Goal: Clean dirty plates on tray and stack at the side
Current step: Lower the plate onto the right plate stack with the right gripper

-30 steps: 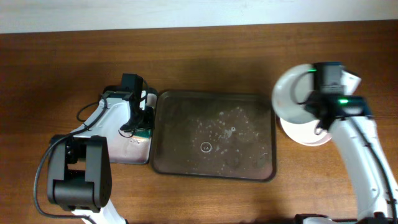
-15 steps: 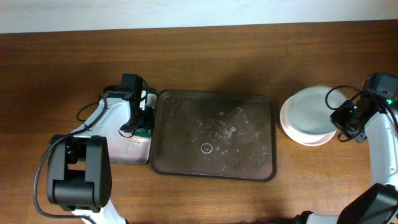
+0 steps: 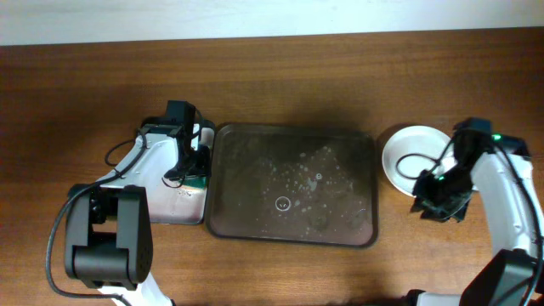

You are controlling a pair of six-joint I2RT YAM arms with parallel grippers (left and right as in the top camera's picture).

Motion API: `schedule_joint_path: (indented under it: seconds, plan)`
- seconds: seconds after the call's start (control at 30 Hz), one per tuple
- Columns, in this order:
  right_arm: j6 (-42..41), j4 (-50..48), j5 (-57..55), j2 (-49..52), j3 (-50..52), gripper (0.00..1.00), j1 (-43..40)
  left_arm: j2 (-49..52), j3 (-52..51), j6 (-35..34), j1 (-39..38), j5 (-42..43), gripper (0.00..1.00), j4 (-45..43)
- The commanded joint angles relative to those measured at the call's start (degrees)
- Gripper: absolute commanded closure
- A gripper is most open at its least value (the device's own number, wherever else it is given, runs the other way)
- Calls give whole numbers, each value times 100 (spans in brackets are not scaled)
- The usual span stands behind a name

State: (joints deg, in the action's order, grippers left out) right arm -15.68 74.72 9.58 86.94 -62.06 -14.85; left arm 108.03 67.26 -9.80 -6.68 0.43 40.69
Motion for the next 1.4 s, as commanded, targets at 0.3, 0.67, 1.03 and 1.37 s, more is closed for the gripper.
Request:
schedule_joint_path:
  seconds: [0.3, 0.67, 1.03, 1.37]
  plan:
    - [83, -1685, 540, 39, 1563, 75, 1294, 28, -48, 50, -31, 129, 47, 9]
    - [63, -2404, 450, 61, 1792, 75, 1340, 28, -48, 50, -31, 131, 47, 13]
    - [-103, -2424, 11, 61, 1821, 79, 1340, 28, -48, 50, -31, 129, 47, 11]
    - [-61, -3067, 236, 61, 2173, 86, 1340, 28, -48, 50, -31, 129, 47, 9]
